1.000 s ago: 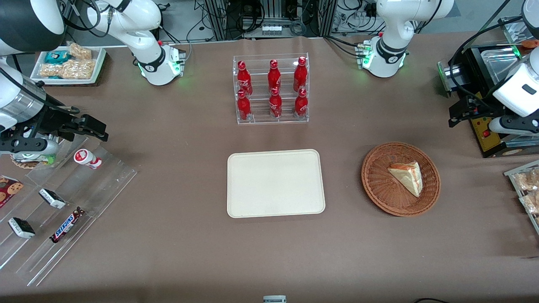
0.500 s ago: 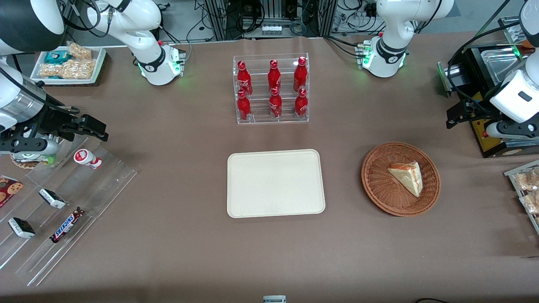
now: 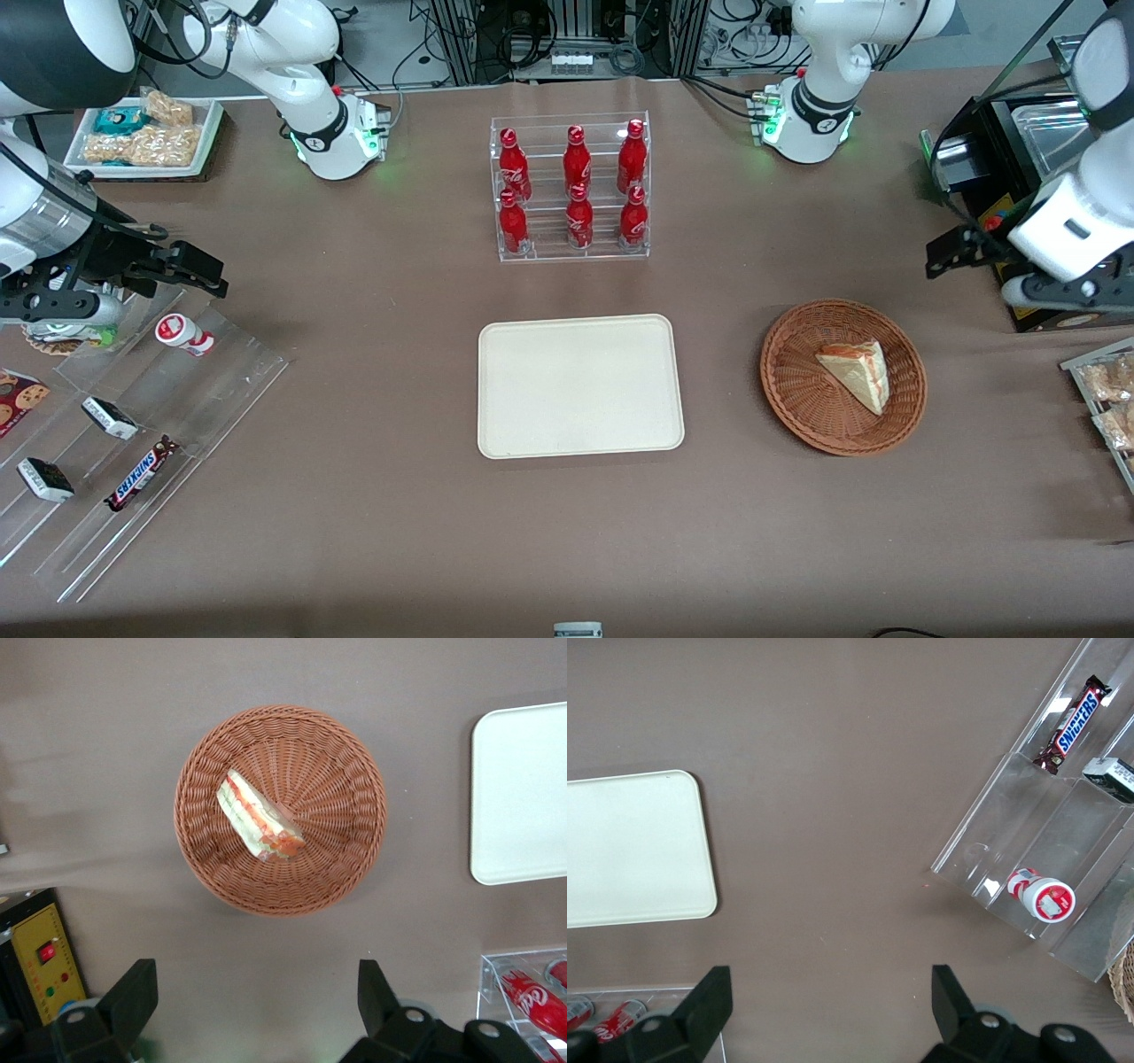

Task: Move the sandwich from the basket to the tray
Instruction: 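Move the left gripper over the wicker basket above the sandwich, then lower the left gripper and grasp the wrapped sandwich in the basket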

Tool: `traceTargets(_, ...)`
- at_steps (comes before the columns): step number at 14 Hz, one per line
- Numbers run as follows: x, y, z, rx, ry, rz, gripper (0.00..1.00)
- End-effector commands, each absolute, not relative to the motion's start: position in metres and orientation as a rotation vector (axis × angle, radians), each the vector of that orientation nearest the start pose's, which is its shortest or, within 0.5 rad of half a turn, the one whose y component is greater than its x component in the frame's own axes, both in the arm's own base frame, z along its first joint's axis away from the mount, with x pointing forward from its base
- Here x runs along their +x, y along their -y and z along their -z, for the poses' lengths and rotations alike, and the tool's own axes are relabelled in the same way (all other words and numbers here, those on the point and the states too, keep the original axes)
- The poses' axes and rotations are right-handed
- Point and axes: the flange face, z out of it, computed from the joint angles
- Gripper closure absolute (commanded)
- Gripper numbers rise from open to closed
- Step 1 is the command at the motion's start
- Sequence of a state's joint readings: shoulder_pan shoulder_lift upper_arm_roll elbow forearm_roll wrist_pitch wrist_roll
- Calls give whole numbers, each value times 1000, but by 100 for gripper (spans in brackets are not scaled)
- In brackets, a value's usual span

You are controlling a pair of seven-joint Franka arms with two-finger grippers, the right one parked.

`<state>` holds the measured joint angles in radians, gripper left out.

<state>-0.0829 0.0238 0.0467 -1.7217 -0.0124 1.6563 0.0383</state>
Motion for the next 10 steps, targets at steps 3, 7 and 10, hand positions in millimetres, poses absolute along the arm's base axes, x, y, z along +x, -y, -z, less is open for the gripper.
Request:
traceTargets(3, 575, 17, -458, -3143, -77, -113, 0)
traceTargets(7, 570, 11, -375, -3105, -10, -44, 0)
traceTargets(10, 561, 11, -356, -3087, 347, -11, 0)
